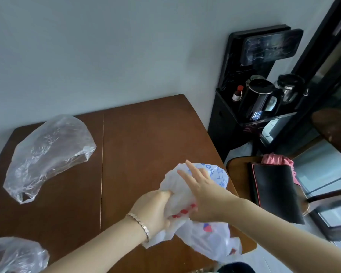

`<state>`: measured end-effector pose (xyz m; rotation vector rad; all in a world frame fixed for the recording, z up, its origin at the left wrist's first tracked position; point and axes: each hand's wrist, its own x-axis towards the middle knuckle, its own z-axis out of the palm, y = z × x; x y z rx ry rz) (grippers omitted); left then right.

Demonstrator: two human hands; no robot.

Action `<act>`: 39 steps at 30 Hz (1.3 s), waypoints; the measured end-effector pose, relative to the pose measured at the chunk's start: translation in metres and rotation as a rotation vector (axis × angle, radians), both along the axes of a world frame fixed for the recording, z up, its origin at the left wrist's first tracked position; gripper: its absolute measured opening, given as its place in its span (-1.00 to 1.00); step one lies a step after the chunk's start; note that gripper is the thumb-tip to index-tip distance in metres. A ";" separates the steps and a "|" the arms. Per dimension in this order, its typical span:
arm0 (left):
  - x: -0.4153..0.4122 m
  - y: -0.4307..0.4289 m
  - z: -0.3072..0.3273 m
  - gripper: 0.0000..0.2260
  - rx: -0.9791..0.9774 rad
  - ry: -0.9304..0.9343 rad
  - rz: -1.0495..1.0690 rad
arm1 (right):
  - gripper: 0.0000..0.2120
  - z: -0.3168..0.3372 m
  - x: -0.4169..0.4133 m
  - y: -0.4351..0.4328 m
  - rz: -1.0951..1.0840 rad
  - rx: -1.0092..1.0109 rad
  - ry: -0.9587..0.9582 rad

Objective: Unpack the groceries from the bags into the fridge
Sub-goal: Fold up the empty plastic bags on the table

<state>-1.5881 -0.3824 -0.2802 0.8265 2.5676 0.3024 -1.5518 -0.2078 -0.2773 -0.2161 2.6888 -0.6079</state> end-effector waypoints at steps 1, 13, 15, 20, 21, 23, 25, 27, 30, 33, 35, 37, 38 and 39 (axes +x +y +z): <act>-0.002 -0.005 -0.001 -0.87 0.071 0.061 -0.018 | 0.03 0.002 0.006 0.000 0.023 0.004 -0.112; 0.005 -0.028 -0.004 -0.87 0.804 -0.262 0.497 | -0.61 -0.026 0.025 -0.060 -1.064 -0.630 0.103; 0.019 -0.027 -0.006 -0.76 0.747 -0.312 0.407 | -0.69 -0.034 0.027 -0.067 -1.339 -0.738 0.082; 0.069 -0.010 -0.043 -0.21 0.486 -0.354 -0.030 | -0.94 -0.058 0.073 -0.064 -1.808 -1.015 0.096; 0.075 -0.005 -0.054 -0.19 0.464 -0.235 -0.055 | -0.87 -0.058 0.084 -0.064 -1.830 -1.059 0.086; 0.084 0.008 -0.072 -0.25 0.482 -0.082 -0.114 | -0.93 -0.058 0.104 -0.062 -1.858 -1.181 0.093; 0.094 0.027 -0.079 -0.43 0.545 0.010 -0.198 | -0.88 -0.056 0.123 -0.058 -1.823 -1.317 0.127; 0.107 0.048 -0.085 -0.53 0.620 0.063 -0.246 | -0.69 -0.058 0.146 -0.050 -1.777 -1.331 0.174; 0.140 0.081 -0.097 -0.62 0.687 0.011 -0.314 | -0.51 -0.070 0.189 -0.033 -1.766 -1.254 0.240; 0.184 0.111 -0.125 -0.37 0.567 -0.107 -0.466 | -0.36 -0.099 0.234 -0.003 -1.898 -1.238 0.147; 0.207 0.129 -0.148 -0.28 0.383 -0.160 -0.573 | -0.46 -0.136 0.262 0.019 -2.007 -1.206 0.143; 0.219 0.143 -0.177 -0.43 0.265 -0.423 -0.570 | -0.52 -0.184 0.284 0.039 -2.129 -1.074 0.129; 0.223 0.150 -0.195 -0.50 0.200 -0.530 -0.543 | -0.47 -0.211 0.293 0.046 -2.182 -1.008 0.083; 0.225 0.158 -0.217 -0.56 0.145 -0.550 -0.520 | -0.42 -0.237 0.299 0.052 -2.227 -0.950 0.026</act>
